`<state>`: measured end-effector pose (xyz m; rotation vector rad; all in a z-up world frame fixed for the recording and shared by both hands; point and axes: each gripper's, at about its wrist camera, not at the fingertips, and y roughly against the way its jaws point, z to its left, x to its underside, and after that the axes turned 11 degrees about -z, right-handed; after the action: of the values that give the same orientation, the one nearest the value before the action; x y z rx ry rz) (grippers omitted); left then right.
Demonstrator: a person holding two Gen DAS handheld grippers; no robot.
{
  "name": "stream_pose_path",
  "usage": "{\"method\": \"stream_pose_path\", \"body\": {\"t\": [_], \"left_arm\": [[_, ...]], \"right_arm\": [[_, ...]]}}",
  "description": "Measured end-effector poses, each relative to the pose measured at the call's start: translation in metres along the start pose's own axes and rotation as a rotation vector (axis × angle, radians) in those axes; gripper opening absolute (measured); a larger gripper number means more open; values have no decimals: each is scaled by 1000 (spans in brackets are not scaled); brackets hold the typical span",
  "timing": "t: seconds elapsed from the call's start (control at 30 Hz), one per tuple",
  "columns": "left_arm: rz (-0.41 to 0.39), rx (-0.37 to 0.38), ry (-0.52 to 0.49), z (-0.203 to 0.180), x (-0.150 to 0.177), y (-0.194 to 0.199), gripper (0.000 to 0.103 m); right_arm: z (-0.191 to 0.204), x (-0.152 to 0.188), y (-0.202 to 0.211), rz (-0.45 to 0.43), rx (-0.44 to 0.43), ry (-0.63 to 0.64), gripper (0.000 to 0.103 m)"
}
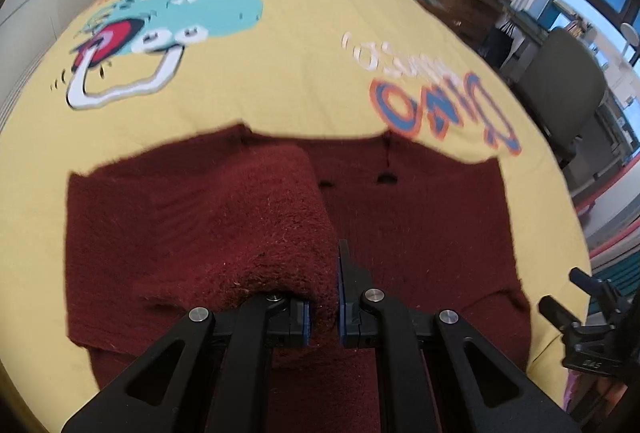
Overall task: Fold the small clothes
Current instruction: 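Grasp the sweater side edge with the left tool and fold it inward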
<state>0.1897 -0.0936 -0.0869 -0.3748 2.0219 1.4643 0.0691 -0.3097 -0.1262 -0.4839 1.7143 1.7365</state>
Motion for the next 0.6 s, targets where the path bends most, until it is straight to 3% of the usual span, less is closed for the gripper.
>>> {"method": "stream_pose_path", "body": {"t": [0.2, 0.47, 0.53, 0.57, 0.6], "left_arm": [[86, -66, -35, 5, 34, -42, 8], [95, -112, -104, 1, 50, -55, 13], [96, -128, -118, -2, 51, -54, 20], [101, -132, -124, -3, 51, -54, 33], [108, -130, -124, -4, 51, -54, 55]], "right_arm": [[-1, 14, -13, 45, -9, -14, 103], [-1, 24, -19, 64, -16, -28, 103], [-2, 25, -19, 64, -15, -32, 103], [-2, 25, -19, 63, -15, -35, 103], [-3, 26, -18, 62, -16, -39, 103]]}}
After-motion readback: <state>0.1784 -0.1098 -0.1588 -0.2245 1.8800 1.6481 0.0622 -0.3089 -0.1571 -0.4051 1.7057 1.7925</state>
